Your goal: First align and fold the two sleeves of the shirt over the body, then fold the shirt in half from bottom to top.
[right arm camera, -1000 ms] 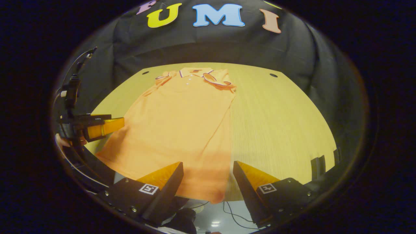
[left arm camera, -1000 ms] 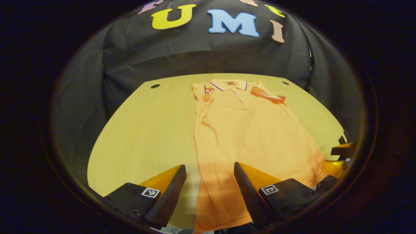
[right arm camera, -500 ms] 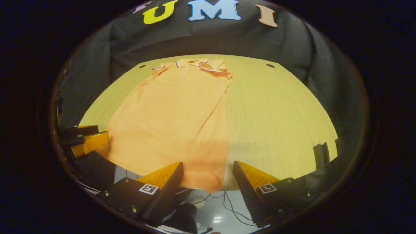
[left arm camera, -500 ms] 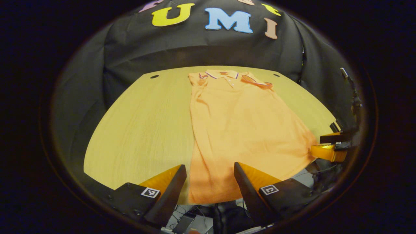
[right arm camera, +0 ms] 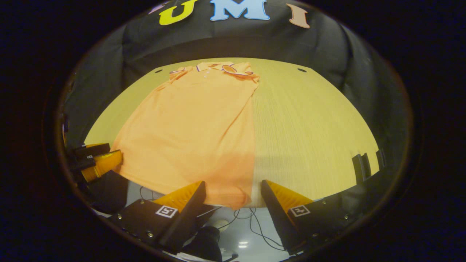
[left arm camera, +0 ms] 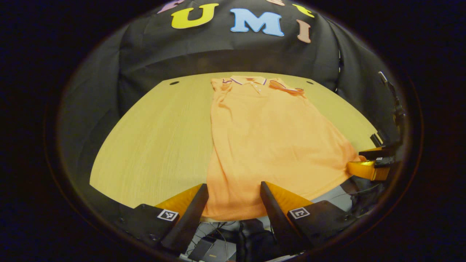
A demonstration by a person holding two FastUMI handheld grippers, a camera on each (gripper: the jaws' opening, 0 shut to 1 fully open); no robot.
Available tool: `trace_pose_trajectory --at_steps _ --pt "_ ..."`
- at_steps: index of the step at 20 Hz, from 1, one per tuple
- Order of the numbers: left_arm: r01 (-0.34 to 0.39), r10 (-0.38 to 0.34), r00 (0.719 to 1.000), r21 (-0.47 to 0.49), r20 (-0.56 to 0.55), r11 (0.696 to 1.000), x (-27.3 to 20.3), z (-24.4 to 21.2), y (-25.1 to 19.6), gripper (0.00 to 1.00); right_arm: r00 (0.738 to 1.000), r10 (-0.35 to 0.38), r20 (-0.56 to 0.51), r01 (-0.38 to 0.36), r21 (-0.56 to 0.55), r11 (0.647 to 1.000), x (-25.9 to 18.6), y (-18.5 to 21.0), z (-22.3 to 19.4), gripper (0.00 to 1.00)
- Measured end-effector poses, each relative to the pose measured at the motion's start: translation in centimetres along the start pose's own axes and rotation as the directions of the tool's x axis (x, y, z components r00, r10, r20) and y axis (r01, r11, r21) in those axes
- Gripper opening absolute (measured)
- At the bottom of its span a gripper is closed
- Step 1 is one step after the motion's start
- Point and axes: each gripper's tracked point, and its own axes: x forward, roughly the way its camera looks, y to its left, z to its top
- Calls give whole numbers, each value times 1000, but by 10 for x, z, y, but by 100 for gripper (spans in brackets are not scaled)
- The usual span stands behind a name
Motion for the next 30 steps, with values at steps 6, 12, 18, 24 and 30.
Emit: trace_pose_trajectory --at_steps 6,12,18,24,30 --pt "21 -22 999 17 34 1000 5 5 -15 61 1000 11 13 -11 30 999 0 8 0 63" --pt "10 -10 999 15 37 1000 3 8 -20 6 997 79 15 -81 153 985 1 16 1 4" --pt "-11 13 995 -29 96 1000 -15 44 -17 7 988 120 94 -132 137 982 -23 9 38 4" --pt "-30 42 976 -57 212 998 -29 109 -15 6 972 124 200 -141 71 987 -43 2 108 4" --pt "-20 31 949 -39 312 999 -21 174 1 6 956 99 275 -104 5 995 -34 -1 179 4"
